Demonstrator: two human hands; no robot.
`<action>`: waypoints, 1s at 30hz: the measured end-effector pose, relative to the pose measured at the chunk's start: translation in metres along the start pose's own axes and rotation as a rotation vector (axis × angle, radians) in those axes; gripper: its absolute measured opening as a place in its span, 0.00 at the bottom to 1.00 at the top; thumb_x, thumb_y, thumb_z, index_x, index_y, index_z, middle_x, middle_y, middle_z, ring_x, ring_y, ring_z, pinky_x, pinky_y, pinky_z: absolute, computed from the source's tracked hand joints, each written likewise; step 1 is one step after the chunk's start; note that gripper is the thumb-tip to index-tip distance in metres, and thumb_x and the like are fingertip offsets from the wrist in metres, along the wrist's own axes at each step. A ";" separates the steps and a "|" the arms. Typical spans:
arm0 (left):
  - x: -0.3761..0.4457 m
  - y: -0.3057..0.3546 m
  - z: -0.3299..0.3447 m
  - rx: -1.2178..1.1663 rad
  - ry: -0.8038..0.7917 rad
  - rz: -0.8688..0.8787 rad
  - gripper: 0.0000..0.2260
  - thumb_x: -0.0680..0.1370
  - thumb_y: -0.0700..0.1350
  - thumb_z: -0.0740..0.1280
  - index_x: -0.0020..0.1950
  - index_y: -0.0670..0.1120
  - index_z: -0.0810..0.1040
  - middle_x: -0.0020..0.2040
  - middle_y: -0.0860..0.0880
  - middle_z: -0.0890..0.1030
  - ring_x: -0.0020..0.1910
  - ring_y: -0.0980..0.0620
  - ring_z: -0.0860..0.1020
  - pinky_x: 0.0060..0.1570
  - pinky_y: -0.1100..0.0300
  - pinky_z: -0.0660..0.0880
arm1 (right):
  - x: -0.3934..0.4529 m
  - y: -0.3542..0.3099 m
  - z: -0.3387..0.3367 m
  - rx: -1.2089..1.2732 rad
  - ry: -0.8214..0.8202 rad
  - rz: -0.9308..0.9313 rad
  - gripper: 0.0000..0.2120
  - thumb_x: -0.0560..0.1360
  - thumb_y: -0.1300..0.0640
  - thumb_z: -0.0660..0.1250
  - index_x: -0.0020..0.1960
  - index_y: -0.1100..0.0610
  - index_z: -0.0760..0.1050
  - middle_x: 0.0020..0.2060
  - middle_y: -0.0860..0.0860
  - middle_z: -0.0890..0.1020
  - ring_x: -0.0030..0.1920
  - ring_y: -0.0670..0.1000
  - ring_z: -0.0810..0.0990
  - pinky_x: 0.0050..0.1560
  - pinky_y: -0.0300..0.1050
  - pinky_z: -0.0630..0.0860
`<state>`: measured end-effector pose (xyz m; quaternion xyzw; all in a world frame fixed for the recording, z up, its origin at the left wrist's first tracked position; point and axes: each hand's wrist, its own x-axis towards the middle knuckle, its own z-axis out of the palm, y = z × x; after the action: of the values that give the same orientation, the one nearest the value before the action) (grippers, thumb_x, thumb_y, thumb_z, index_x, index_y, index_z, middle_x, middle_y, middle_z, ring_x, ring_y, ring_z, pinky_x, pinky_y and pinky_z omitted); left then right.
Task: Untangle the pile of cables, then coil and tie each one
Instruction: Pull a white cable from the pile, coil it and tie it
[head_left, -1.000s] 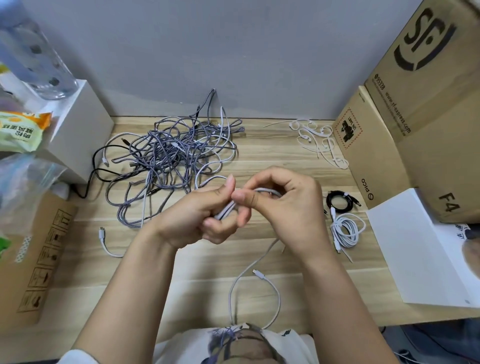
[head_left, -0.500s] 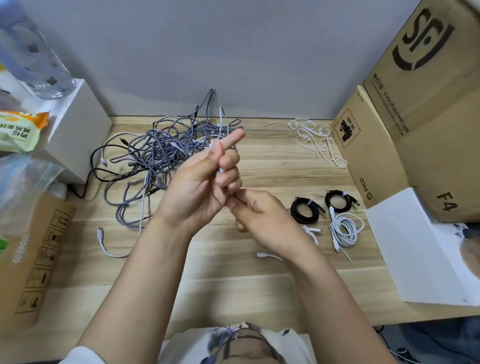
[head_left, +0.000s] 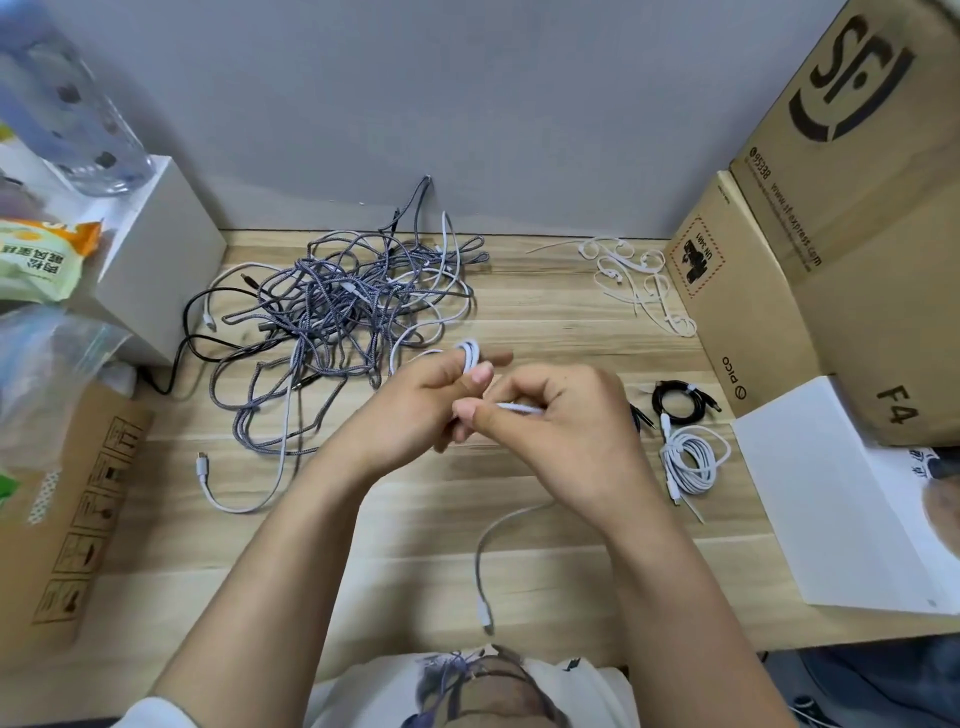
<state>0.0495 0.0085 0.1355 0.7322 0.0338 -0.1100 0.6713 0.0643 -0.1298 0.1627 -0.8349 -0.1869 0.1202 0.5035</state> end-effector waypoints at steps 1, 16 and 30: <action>-0.002 -0.001 0.000 -0.015 -0.052 -0.008 0.14 0.79 0.47 0.57 0.38 0.41 0.71 0.24 0.53 0.69 0.21 0.59 0.63 0.23 0.67 0.61 | 0.000 -0.001 -0.003 0.033 0.026 0.000 0.09 0.65 0.52 0.76 0.29 0.50 0.79 0.26 0.41 0.81 0.33 0.39 0.79 0.40 0.41 0.75; -0.004 0.011 -0.018 -1.026 -0.661 0.265 0.11 0.82 0.45 0.57 0.52 0.39 0.75 0.26 0.54 0.64 0.22 0.57 0.58 0.23 0.66 0.61 | 0.011 0.017 -0.006 0.316 0.007 -0.021 0.12 0.77 0.61 0.65 0.42 0.46 0.79 0.26 0.37 0.77 0.30 0.37 0.72 0.35 0.28 0.65; 0.005 0.015 0.009 -0.394 0.091 0.154 0.19 0.82 0.39 0.54 0.73 0.40 0.57 0.36 0.46 0.84 0.33 0.52 0.82 0.37 0.62 0.79 | -0.002 0.012 0.002 -0.242 -0.159 0.026 0.08 0.74 0.50 0.68 0.40 0.52 0.83 0.20 0.47 0.69 0.28 0.44 0.67 0.32 0.44 0.63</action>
<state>0.0560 -0.0026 0.1483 0.5916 0.0289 -0.0166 0.8055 0.0645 -0.1340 0.1514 -0.8798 -0.2285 0.1689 0.3810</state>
